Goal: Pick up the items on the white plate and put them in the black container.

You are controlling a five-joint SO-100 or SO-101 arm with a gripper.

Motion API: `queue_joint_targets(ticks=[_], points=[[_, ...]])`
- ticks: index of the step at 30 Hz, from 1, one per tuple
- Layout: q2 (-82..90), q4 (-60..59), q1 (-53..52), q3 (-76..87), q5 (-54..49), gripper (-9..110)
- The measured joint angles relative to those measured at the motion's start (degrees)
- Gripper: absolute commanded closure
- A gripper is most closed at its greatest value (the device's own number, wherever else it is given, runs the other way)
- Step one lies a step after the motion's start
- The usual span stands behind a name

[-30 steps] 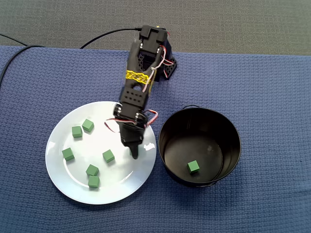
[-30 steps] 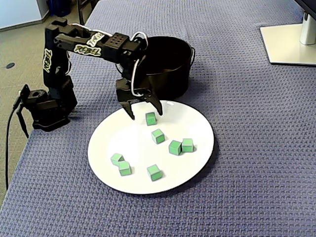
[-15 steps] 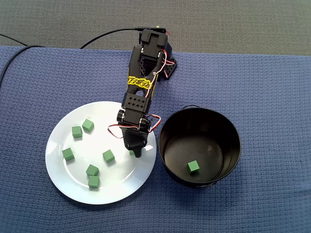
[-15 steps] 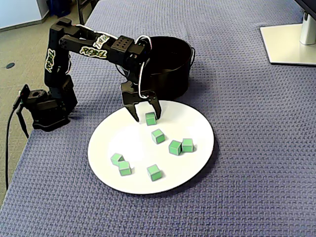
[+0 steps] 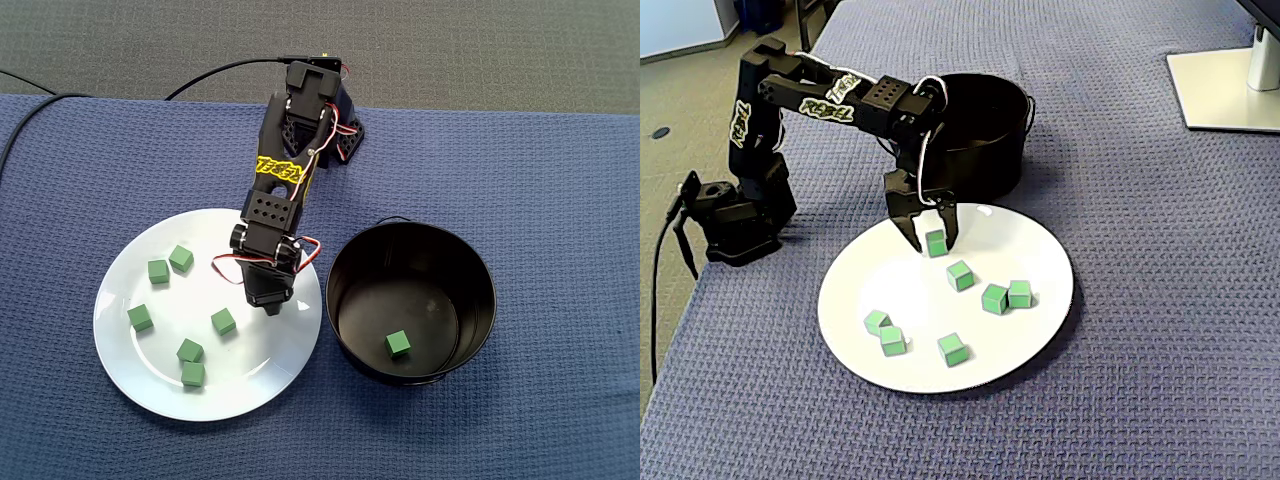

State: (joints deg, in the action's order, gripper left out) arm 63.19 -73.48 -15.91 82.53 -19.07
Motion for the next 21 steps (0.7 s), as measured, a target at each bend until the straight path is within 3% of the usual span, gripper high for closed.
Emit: queue_joint_targets(ticks=[11,21], points=[[3.43,-1.14,-2.9,-1.05,-0.09,102],[46.76,4.31,-6.15,7.65,2.11,102]])
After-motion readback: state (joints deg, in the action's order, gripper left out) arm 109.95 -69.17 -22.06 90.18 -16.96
